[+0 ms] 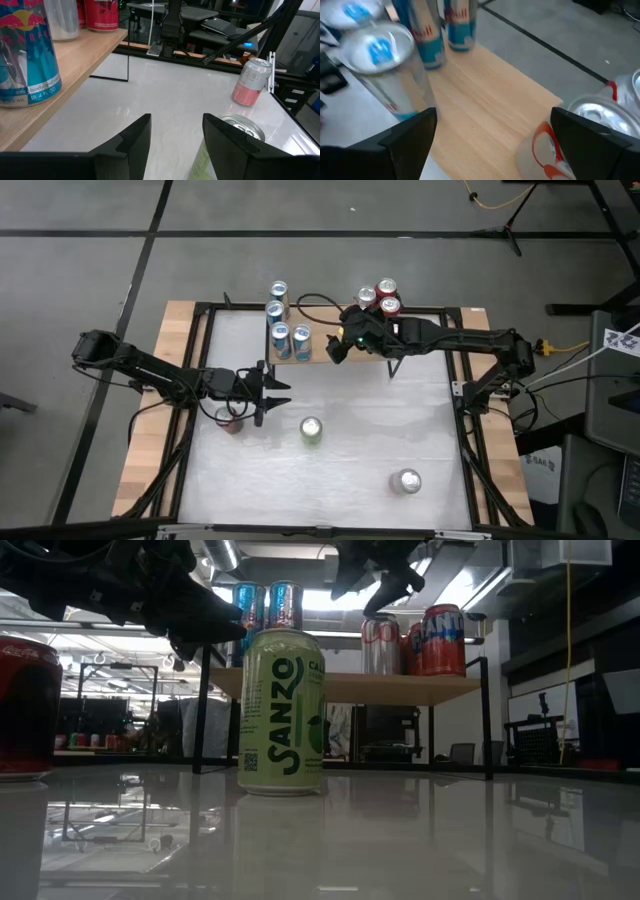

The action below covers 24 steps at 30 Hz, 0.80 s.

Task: Sort soda cans
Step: Put the red-silver soda can on the shelf aligned with the red-silver soda can

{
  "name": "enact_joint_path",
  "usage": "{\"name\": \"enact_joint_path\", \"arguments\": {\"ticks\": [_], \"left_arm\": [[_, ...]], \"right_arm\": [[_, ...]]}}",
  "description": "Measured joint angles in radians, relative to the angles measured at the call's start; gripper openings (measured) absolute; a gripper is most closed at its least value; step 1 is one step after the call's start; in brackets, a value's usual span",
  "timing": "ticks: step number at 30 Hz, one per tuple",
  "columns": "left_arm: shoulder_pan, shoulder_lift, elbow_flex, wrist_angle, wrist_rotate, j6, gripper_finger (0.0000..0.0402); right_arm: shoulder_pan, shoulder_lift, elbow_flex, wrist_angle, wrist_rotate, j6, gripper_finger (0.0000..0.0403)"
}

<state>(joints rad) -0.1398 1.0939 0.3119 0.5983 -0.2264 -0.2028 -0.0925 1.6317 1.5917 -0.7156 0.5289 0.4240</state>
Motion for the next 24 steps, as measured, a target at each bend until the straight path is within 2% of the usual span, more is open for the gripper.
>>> {"name": "enact_joint_path", "arguments": {"ticks": [10,24], "left_arm": [[0.0,0.0,0.0,-0.001,0.0,0.0,0.0173],[0.0,0.0,0.0,-0.001,0.0,0.0,0.0173]], "right_arm": [[-0.006,-0.017,0.001,0.179,-0.025,-0.006,0.0381],[-0.062,0.027,0.0,0.171,-0.043,0.048,0.0381]]}}
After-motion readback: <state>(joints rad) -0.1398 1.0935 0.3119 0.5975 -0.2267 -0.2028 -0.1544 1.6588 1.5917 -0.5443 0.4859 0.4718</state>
